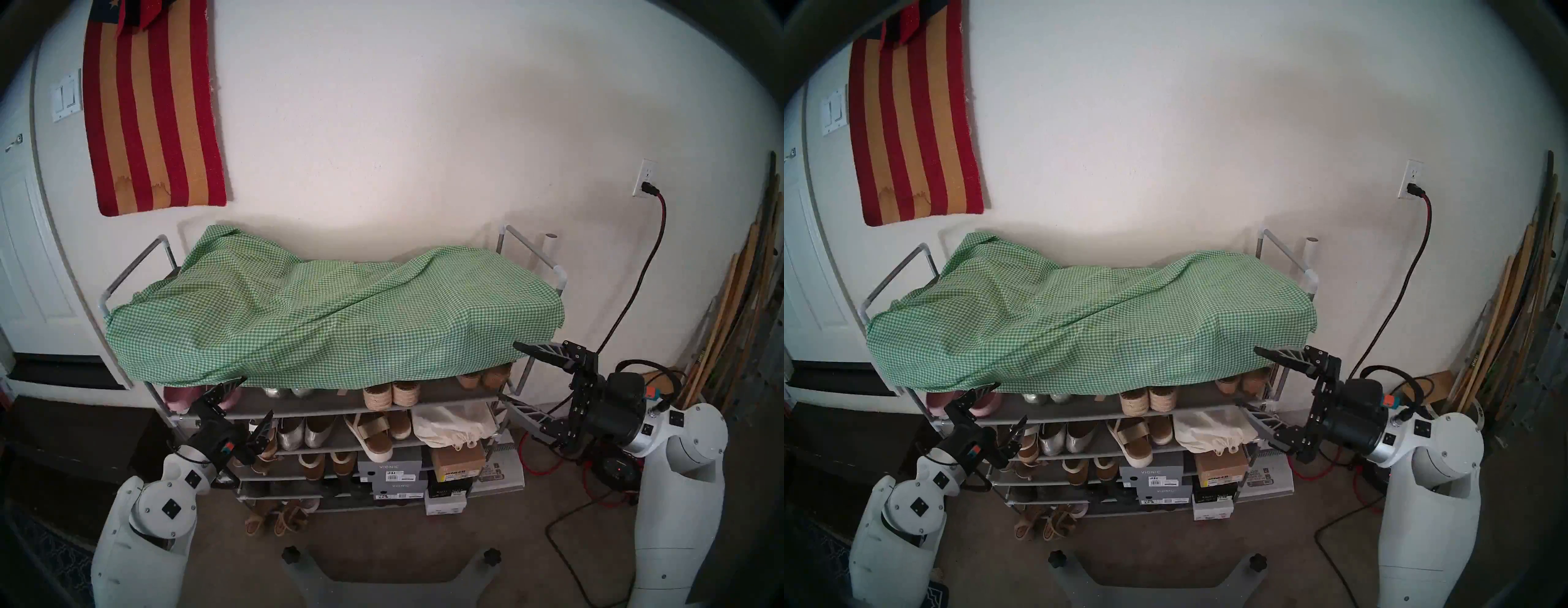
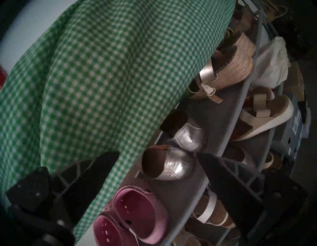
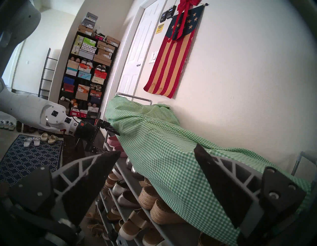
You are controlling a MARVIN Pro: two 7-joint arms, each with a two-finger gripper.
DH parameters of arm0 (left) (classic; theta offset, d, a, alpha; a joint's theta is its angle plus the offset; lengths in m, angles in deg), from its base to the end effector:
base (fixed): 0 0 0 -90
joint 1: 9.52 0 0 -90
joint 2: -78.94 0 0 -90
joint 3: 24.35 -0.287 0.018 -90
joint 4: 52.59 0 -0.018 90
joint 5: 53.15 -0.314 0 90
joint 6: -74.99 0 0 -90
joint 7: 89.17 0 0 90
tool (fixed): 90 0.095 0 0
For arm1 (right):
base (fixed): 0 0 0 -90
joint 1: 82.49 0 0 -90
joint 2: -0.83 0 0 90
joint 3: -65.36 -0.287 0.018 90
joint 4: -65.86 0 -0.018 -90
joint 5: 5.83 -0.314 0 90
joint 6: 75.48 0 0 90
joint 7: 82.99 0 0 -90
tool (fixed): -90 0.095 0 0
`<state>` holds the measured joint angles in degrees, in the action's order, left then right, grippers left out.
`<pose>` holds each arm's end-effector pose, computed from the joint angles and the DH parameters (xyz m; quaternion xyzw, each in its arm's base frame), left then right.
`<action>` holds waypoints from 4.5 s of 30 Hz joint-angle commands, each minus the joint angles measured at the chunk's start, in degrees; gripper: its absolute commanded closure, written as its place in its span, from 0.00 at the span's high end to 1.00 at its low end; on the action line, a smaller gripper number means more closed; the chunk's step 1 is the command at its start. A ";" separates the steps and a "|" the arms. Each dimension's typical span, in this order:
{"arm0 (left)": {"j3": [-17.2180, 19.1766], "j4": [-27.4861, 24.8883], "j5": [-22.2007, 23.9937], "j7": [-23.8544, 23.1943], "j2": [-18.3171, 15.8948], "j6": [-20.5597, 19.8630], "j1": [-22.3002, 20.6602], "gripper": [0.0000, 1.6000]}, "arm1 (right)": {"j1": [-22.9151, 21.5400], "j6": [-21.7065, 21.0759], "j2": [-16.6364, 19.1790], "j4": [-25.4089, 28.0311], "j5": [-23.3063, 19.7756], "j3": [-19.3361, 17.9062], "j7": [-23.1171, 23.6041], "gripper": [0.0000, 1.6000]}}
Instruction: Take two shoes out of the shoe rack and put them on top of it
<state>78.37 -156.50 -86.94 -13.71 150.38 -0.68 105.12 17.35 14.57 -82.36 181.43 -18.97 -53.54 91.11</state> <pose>0.3000 0.1203 -0.3277 -0.6419 0.4284 -0.5944 0.2260 0.2869 -0.0852 -0.1867 -0.5213 -0.4428 -0.6821 0.2588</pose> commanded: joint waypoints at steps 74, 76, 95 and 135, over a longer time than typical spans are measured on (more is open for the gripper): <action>-9.17 27.23 -10.11 -1.56 -1.29 -3.77 -24.24 0.38 | -0.04 -0.02 0.08 0.02 0.04 -0.02 0.04 1.00; -9.14 27.70 -9.80 -1.99 -1.36 -3.66 -24.34 0.00 | -0.04 -0.02 0.08 0.02 0.04 -0.02 0.04 1.00; -4.93 18.72 -1.89 -7.95 -2.90 1.71 -19.33 0.00 | -0.04 -0.01 0.07 0.02 0.04 -0.02 0.04 1.00; 16.76 -14.75 20.96 -39.66 2.65 8.51 7.73 0.00 | -0.03 0.01 0.01 0.02 0.03 -0.03 0.02 1.00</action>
<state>92.23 -165.16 -71.39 -49.60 150.24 7.85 106.69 17.35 14.57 -82.42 181.43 -18.97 -53.54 91.12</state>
